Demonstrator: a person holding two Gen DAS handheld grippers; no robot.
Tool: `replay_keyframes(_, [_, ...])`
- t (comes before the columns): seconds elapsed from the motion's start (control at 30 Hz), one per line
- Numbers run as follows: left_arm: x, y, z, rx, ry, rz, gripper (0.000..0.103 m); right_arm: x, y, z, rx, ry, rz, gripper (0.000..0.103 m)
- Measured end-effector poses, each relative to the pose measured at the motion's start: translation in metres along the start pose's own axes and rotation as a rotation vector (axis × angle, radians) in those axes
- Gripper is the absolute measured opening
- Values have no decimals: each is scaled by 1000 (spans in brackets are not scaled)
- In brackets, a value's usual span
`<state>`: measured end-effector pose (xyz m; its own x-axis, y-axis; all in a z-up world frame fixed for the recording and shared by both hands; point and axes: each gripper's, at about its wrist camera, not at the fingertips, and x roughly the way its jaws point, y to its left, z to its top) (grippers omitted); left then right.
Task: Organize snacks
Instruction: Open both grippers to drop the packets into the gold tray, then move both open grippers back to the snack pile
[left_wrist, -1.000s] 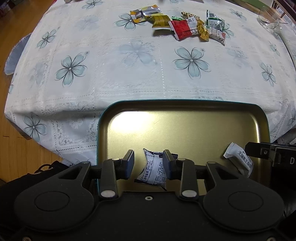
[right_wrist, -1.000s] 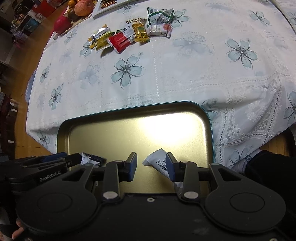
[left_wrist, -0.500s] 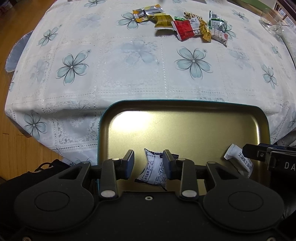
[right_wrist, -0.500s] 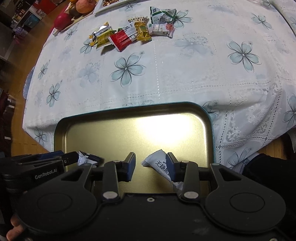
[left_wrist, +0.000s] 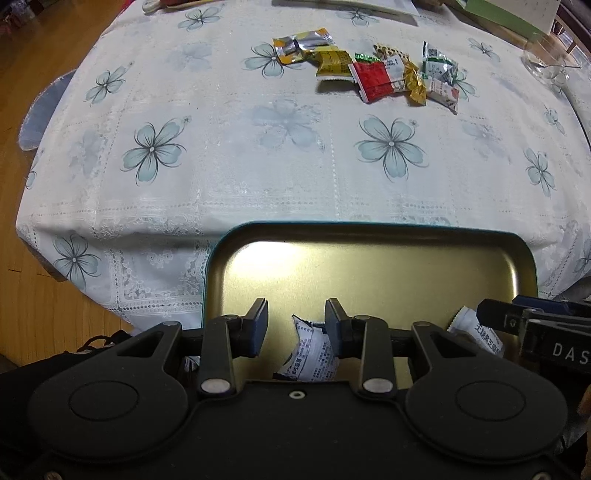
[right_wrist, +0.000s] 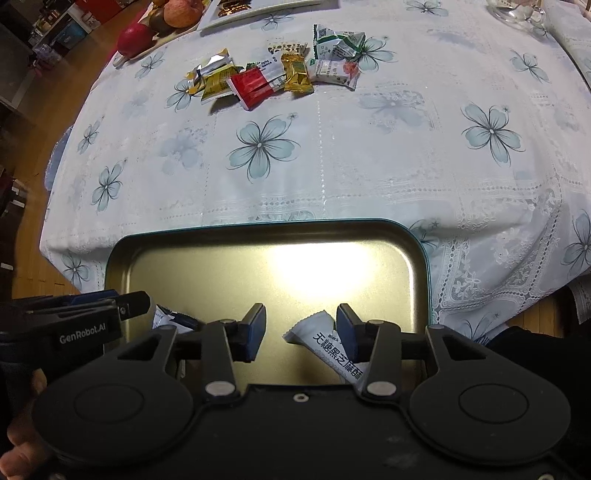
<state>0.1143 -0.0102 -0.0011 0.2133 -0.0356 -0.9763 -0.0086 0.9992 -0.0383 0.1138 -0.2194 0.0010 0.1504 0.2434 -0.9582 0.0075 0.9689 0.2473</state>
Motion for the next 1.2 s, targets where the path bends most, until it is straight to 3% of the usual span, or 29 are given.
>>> replay_keyframes(0.27, [-13, 2, 24, -35, -147, 84, 46, -8, 5, 16, -2, -41, 25, 45])
replay_keyframes(0.43, [-25, 9, 48, -91, -216, 93, 46, -19, 4, 40, 4, -105, -2, 45])
replay_keyframes(0.53, [-33, 9, 66, -99, -265, 113, 47, -31, 3, 58, 3, -185, -38, 54])
replay_keyframes(0.7, [-33, 11, 102, -115, -295, 149, 47, -51, 5, 95, 14, -393, -128, 70])
replay_keyframes(0.83, [-23, 12, 133, -154, -287, 172, 47, -58, 6, 131, 47, -494, -162, 74])
replay_keyframes(0.97, [-5, 12, 164, -173, -254, 154, 47, -52, 1, 171, 93, -508, -150, 74])
replay_keyframes(1.2, [25, 12, 202, -133, -213, 120, 47, -11, -12, 227, 131, -401, -116, 74])
